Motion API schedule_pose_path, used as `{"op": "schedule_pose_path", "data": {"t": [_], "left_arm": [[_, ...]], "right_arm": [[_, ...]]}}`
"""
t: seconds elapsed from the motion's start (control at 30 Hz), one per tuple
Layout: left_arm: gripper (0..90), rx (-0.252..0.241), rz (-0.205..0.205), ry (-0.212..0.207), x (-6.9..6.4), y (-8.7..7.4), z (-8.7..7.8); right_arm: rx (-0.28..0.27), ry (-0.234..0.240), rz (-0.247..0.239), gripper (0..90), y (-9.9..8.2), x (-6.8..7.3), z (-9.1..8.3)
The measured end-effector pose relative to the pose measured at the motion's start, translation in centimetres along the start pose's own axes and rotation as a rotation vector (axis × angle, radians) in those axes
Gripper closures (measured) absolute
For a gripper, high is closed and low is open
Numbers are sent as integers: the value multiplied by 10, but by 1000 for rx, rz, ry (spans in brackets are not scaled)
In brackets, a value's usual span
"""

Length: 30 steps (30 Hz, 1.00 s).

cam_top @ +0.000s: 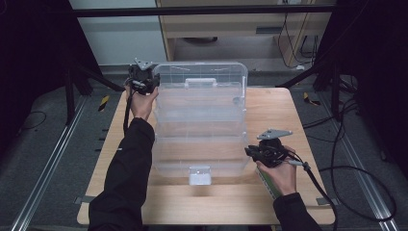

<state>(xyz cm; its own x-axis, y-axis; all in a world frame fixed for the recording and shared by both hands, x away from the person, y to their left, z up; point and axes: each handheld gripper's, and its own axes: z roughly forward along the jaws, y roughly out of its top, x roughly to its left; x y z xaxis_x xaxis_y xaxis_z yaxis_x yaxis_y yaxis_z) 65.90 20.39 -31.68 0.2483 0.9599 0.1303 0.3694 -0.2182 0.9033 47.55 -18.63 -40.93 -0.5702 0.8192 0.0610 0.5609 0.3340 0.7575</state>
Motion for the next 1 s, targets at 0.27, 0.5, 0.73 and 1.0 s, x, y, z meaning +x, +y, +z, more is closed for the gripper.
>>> {"op": "schedule_pose_path", "data": {"t": [0.27,0.5,0.73,1.0], "left_arm": [[745,1,7,3,1,-1,4],[726,15,27,15,1,-2,7],[794,17,40,7,8,-9,-3],[779,12,22,-35,21,-30,-42]], "right_arm": [[0,0,3,778,0,0,0],[0,3,2,778,0,0,0],[4,7,-2,796,0,0,0],[-15,9,-10,794,0,0,0]]}}
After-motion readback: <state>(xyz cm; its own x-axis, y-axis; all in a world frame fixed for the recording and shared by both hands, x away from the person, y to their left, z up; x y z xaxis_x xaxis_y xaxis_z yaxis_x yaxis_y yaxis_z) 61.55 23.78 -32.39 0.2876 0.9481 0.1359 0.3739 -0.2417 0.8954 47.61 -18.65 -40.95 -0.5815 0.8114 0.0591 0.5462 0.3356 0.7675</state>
